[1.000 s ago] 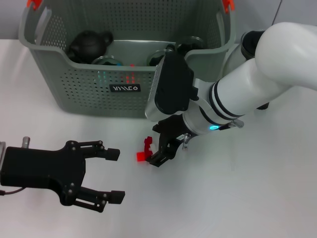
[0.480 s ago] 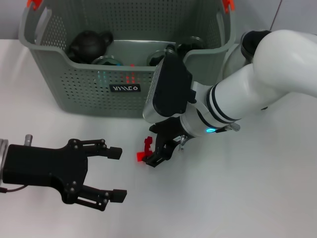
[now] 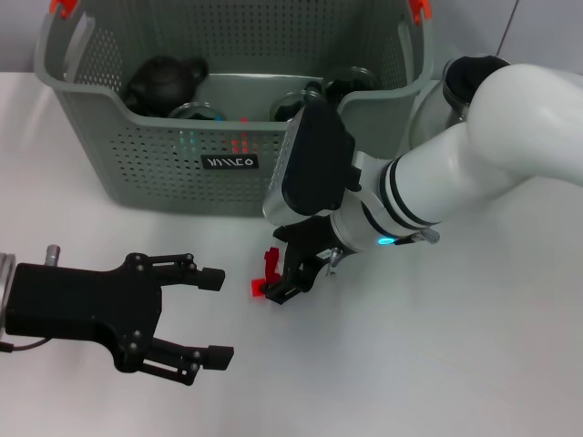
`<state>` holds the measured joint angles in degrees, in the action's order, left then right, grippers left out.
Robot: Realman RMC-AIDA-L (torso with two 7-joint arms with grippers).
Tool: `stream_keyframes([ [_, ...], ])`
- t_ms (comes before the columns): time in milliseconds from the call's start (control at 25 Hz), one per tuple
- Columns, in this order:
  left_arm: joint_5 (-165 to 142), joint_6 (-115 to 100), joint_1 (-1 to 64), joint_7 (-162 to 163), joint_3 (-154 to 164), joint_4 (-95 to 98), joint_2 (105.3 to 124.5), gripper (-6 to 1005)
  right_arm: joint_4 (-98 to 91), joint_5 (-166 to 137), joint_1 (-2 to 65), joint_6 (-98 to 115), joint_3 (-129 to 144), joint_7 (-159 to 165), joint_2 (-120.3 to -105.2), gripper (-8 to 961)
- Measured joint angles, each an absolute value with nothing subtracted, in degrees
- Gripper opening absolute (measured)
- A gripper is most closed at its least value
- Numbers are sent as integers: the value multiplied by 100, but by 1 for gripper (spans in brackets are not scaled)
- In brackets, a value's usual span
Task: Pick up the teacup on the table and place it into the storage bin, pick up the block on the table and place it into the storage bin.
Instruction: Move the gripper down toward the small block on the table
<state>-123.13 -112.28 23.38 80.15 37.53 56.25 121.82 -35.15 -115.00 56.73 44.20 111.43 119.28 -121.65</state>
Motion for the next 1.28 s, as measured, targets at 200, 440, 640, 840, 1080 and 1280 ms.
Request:
stream_keyframes([
  [200,-12313,-11225,2338,8015,3753,5625,12182,943,-3354,-11190,5701,4405,11171,11691,-12164,877],
  [440,-12313,-11223,2344,8016,3768,5625,12174,936,-3322,-11122,5708,4403,11171,11625,-12164,878],
  [640,-12313,-11223,2355,8024,3778,5625,12172,934,-3322,-11118,5706,4403,11171,11614,-12164,878],
  [840,-12313,-11223,2357,8023,3767,5599,12172,934,-3321,-11117,5704,4395,11171,11598,-12164,877],
  [1080,-12313,-11217,2382,8024,3753,5538,12162,934,-3270,-11109,5706,4347,11171,11593,-12164,878],
  [1280,-12313,-11215,2391,8026,3753,5537,12154,934,-3266,-11082,5693,4307,11171,11585,-12164,810],
])
